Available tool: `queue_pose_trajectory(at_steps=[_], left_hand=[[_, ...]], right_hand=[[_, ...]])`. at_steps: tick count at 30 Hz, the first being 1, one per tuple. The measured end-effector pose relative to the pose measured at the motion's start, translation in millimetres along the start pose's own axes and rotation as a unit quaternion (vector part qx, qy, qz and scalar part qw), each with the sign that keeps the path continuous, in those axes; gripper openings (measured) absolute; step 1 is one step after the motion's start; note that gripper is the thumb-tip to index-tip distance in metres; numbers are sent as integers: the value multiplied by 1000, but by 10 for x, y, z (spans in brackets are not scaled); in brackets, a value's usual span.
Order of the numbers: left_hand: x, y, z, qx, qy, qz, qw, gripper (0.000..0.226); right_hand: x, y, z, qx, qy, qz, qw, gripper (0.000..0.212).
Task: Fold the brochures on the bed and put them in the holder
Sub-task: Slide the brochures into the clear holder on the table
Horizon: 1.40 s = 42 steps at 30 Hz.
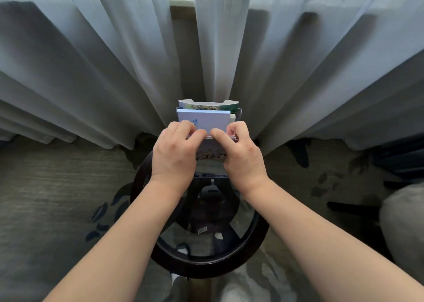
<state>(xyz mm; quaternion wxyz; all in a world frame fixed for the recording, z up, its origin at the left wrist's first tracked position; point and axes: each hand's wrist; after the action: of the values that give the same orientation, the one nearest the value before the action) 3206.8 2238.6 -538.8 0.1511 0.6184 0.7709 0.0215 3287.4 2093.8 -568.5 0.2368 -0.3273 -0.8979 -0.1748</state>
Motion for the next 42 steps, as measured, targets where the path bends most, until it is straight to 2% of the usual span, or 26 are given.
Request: queue_pose_trajectory(at_steps=[3,6,12,17,19,23,26,30,35,42], left_hand=[[35,55,-39,-12,6,5,1000,31],[73,78,0,13,8,4,1000,32],[41,-46,175,59,-7,19,998,33],[77,41,135,49,-8,4,999,35],[82,104,76,58,-8,2,998,39],[79,148,-34,59,-11,2,998,44],[111,144,-92,39,-25,9,999,49],[119,137,-151,29,-22,10,999,45],[131,132,-149,-5,-19,19,1000,43],[90,-29,161,113,-22,6,993,34]], right_hand=[[-6,104,-52,-3,-12,-29,1000,50],[-44,159,-41,1,-18,-41,999,43],[-207,-28,119,37,-12,-18,999,59],[-246,31,126,15,58,0,998,58],[-282,42,122,5,114,44,992,64],[-312,-79,153,47,190,176,965,75],[-292,-150,190,59,186,185,963,63],[-287,-69,213,17,156,164,974,35],[-299,9,196,1,123,156,980,28],[-426,-210,376,82,110,210,968,28]])
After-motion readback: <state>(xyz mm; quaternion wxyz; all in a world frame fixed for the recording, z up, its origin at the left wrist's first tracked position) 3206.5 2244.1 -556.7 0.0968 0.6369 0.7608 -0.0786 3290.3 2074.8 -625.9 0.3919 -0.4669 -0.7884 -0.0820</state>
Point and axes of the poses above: each hand's wrist, its own y-axis towards the middle knuckle, its own z-axis out of the palm, x = y × z, and after that the axes turned 8 degrees about x, right-handed
